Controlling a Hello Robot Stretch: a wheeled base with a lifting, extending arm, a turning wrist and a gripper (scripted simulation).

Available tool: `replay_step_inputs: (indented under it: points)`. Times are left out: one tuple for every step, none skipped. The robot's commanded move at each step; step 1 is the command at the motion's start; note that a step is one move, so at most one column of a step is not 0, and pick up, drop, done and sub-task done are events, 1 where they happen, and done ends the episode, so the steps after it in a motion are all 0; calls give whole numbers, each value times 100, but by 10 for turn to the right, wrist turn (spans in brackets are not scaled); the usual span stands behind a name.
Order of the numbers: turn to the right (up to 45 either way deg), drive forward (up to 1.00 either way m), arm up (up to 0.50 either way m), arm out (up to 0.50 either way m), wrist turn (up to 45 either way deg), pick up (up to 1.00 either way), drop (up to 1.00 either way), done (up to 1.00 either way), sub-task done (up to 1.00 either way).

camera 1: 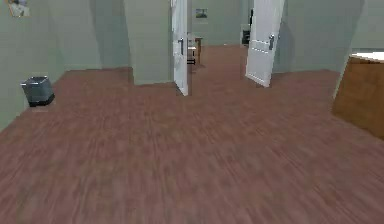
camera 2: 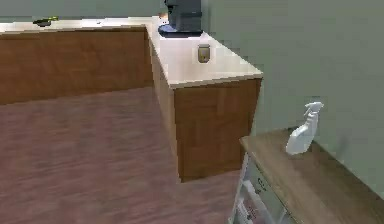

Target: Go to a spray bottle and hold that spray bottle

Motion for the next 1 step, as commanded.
replay_step_inputs:
  points:
    - [-240, 0, 0, 0, 0, 0, 0, 0, 0]
